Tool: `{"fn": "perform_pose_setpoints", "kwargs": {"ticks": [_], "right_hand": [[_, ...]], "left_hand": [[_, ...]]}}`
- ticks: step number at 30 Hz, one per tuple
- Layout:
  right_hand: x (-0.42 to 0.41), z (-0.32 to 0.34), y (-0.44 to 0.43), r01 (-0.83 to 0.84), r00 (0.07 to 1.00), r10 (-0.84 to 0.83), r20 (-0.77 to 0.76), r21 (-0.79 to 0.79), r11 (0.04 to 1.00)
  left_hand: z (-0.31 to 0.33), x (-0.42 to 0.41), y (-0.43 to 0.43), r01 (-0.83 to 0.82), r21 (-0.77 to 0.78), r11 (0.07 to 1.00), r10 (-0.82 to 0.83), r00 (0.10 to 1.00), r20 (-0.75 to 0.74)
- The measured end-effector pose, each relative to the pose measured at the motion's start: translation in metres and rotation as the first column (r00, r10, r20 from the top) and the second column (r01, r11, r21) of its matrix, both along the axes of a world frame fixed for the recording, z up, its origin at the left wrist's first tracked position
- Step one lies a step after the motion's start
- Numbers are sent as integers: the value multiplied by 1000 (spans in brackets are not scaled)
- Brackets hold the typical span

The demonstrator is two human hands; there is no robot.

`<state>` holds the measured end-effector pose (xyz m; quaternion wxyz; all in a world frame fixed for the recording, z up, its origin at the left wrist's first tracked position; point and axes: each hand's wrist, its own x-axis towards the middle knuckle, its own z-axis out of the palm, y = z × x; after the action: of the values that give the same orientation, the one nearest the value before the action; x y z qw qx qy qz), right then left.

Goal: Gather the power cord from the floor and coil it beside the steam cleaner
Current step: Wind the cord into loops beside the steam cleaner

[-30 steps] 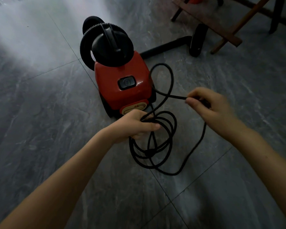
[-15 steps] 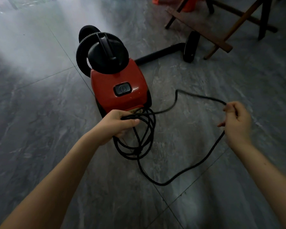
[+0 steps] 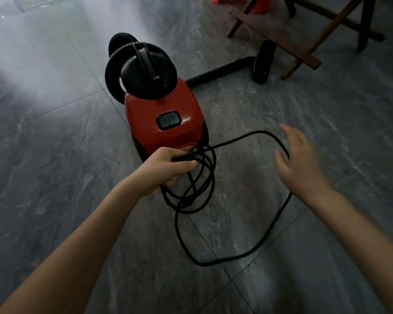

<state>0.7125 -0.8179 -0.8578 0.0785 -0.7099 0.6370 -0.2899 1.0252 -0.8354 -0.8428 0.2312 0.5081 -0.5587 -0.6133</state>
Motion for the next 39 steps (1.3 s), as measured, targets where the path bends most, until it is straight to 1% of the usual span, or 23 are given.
{"fn": "perform_pose_setpoints", "kwargs": {"ticks": [1,2,3,5,7,9,11,12,13,14,15,16,17,19,21,25,26,28,31,32,35,37,39], "right_hand": [[12,9,-1,-132,991,129,-39,-67,989],[22,16,-2,-253,962,243,-122,-69,965],[29,19,-4,-326,926,313,-212,-31,945],[34,16,-5,-337,889,330,-316,33,941],[32,14,-5,-315,901,300,-313,3,949],[25,8,-3,-270,913,251,-321,-15,963],[12,-2,-2,-150,961,145,-235,-5,989],[6,-7,0,-77,991,81,-106,36,996],[1,-11,2,-26,994,13,104,121,992],[-1,-14,5,-11,933,-71,352,227,974],[0,-18,6,-15,820,-171,546,320,947],[4,-21,7,-24,708,-259,657,389,921],[10,-24,8,-34,639,-319,700,439,898],[23,-28,9,-71,603,-371,707,510,857],[32,-29,8,-108,619,-387,683,563,820],[37,-24,8,-120,675,-378,633,600,791],[38,-24,8,-143,675,-354,647,585,798],[41,-22,10,-205,624,-315,716,538,817],[47,-20,10,-350,484,-269,832,467,812],[48,-19,10,-389,479,-239,845,448,805],[59,-14,12,-430,608,-115,786,448,784],[66,-13,16,-444,606,-88,791,427,788],[69,-13,17,-440,541,-98,835,380,813]], "left_hand": [[2,-5,0,21,-10,1000,-21,1000,6],[5,-8,0,40,-19,999,-40,999,5],[7,-10,0,55,-26,998,-55,998,-2],[10,-10,-1,78,-46,996,-78,997,-10],[12,-7,-1,93,-75,993,-93,996,10],[10,-5,0,46,-77,996,-47,999,-14],[6,0,0,-69,-35,997,63,987,-149],[5,2,0,-108,-25,994,100,970,-223],[5,4,0,-127,-27,992,114,953,-281],[4,4,0,-133,-29,991,117,938,-326],[5,2,1,-134,-27,991,115,925,-363],[5,-1,1,-131,-23,991,111,910,-400],[5,-5,1,-125,-19,992,104,893,-438],[8,-14,2,-113,-11,994,92,860,-501],[13,-21,1,-93,-26,995,67,859,-507],[19,-27,4,-43,-121,992,0,942,-334],[19,-28,4,-39,-140,989,-6,950,-312],[19,-30,4,-44,-159,986,-7,951,-308],[20,-33,4,-64,-36,997,40,889,-456],[19,-34,4,-65,13,998,62,864,-500],[16,-40,4,-42,81,996,82,802,-592],[15,-43,4,-2,104,995,69,758,-649],[14,-45,3,33,92,995,35,758,-651]]}}
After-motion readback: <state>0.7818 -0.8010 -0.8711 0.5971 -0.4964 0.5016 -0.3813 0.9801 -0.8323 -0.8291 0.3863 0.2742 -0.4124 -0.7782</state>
